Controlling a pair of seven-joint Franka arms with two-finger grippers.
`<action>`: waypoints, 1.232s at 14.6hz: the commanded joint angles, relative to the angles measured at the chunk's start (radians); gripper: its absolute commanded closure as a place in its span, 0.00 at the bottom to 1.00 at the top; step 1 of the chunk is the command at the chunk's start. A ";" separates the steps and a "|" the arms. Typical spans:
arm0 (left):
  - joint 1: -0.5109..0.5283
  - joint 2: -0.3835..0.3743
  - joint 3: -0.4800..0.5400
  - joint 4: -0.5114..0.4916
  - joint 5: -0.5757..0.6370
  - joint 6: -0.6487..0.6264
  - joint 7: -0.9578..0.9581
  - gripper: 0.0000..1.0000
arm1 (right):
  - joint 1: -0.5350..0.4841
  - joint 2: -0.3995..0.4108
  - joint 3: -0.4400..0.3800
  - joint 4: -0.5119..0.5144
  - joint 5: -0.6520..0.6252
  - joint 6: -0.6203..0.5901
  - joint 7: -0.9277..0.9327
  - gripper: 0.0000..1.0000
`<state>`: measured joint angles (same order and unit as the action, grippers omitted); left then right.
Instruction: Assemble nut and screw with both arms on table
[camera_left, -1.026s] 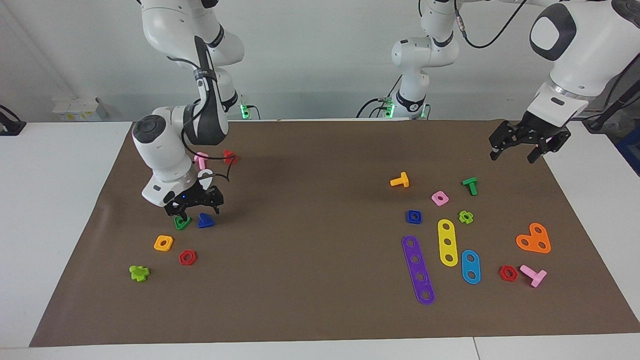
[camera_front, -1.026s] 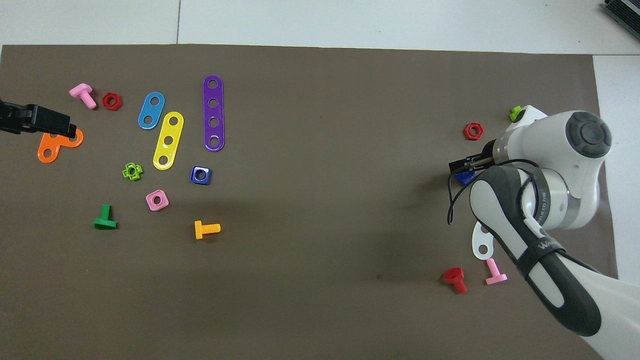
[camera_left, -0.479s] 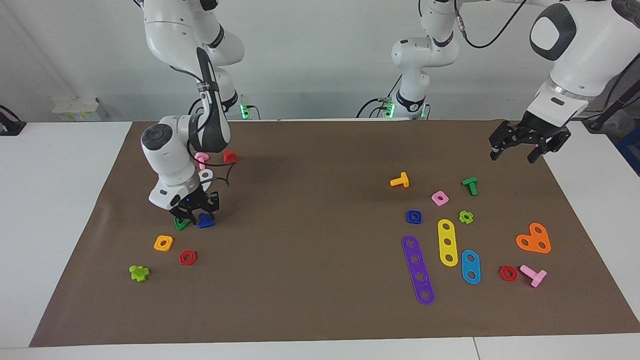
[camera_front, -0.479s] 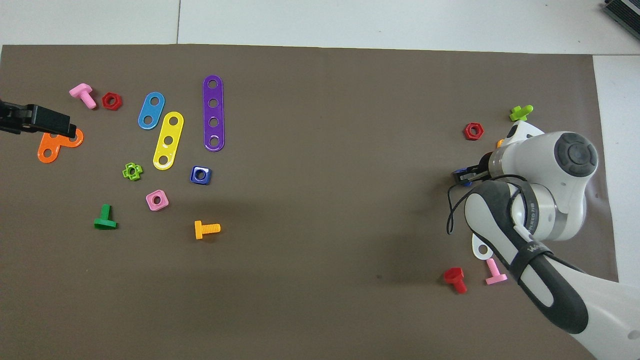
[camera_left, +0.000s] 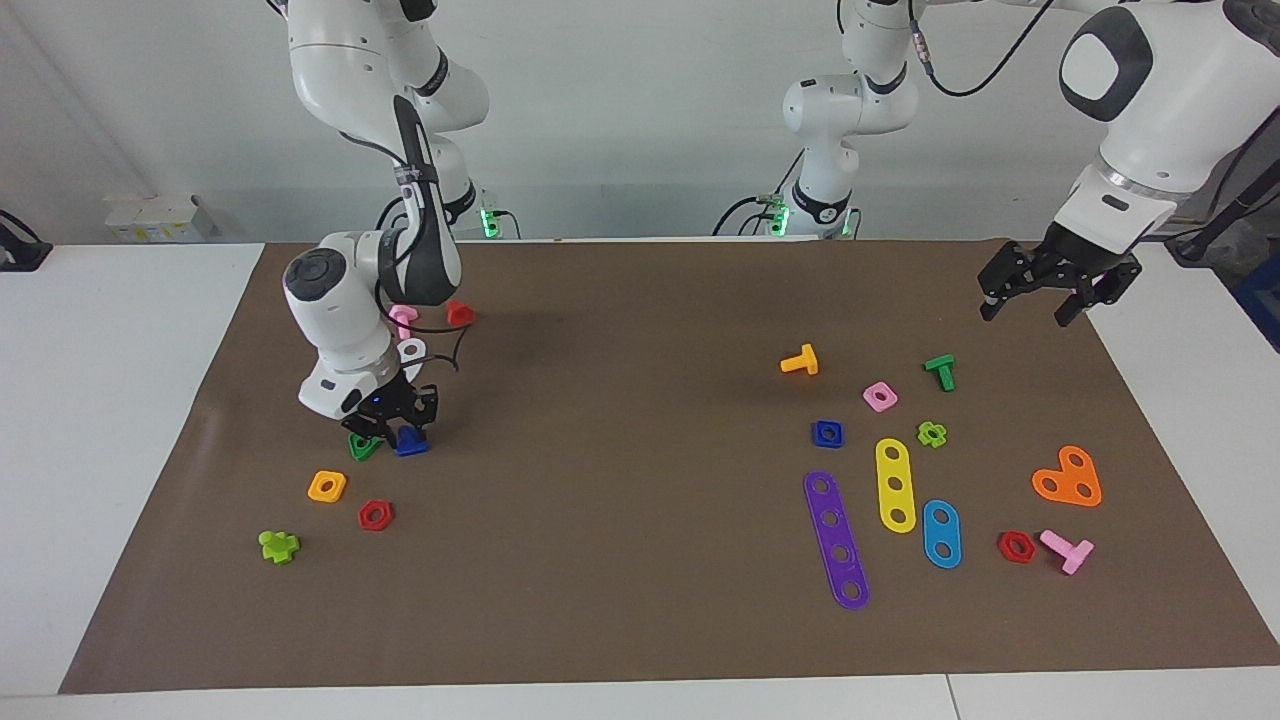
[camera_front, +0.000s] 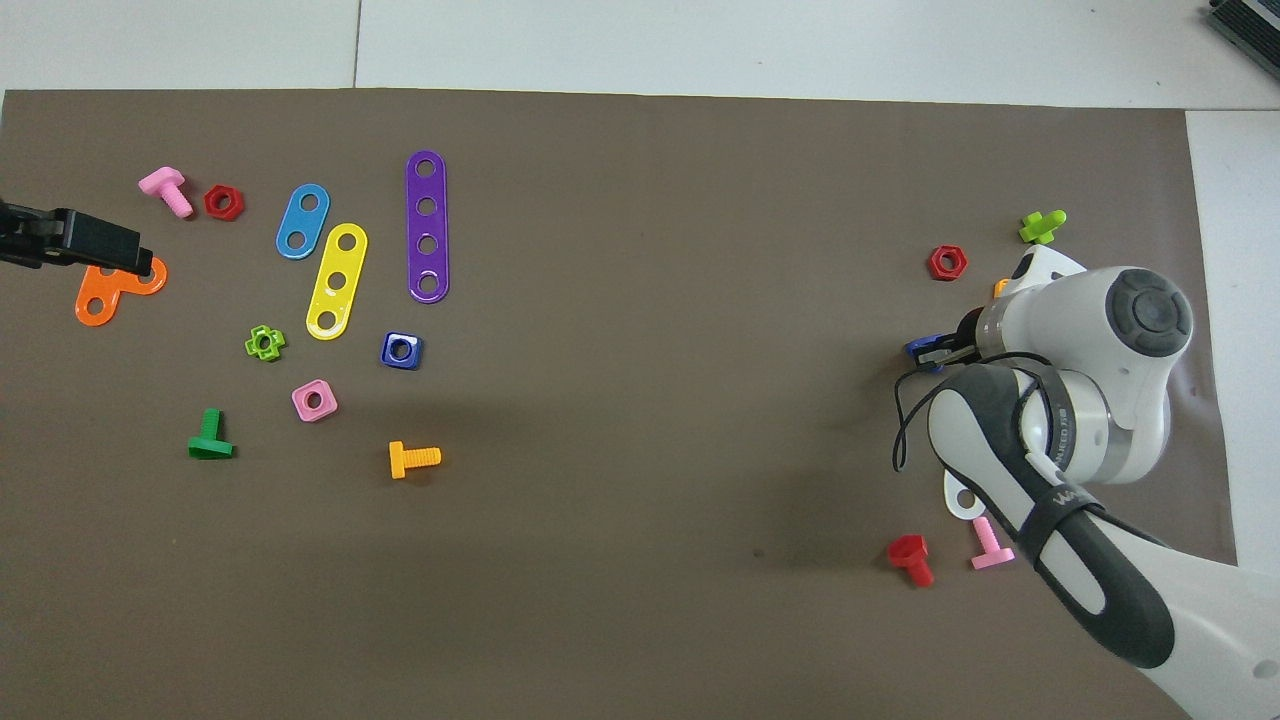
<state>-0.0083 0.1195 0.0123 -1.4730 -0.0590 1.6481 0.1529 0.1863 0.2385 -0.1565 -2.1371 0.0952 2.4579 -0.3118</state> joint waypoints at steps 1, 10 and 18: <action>-0.004 -0.026 0.006 -0.030 -0.015 0.002 0.014 0.00 | -0.008 -0.007 0.005 -0.014 0.021 0.029 -0.012 1.00; -0.001 -0.027 0.006 -0.038 -0.015 0.007 0.014 0.00 | 0.030 -0.031 0.006 0.066 0.020 -0.026 0.133 1.00; -0.091 -0.032 0.005 -0.101 -0.010 -0.001 -0.036 0.00 | 0.274 0.015 0.008 0.333 0.011 -0.180 0.527 1.00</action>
<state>-0.0450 0.1141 0.0066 -1.5156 -0.0603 1.6419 0.1485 0.4121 0.2185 -0.1494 -1.8473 0.0967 2.2706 0.1229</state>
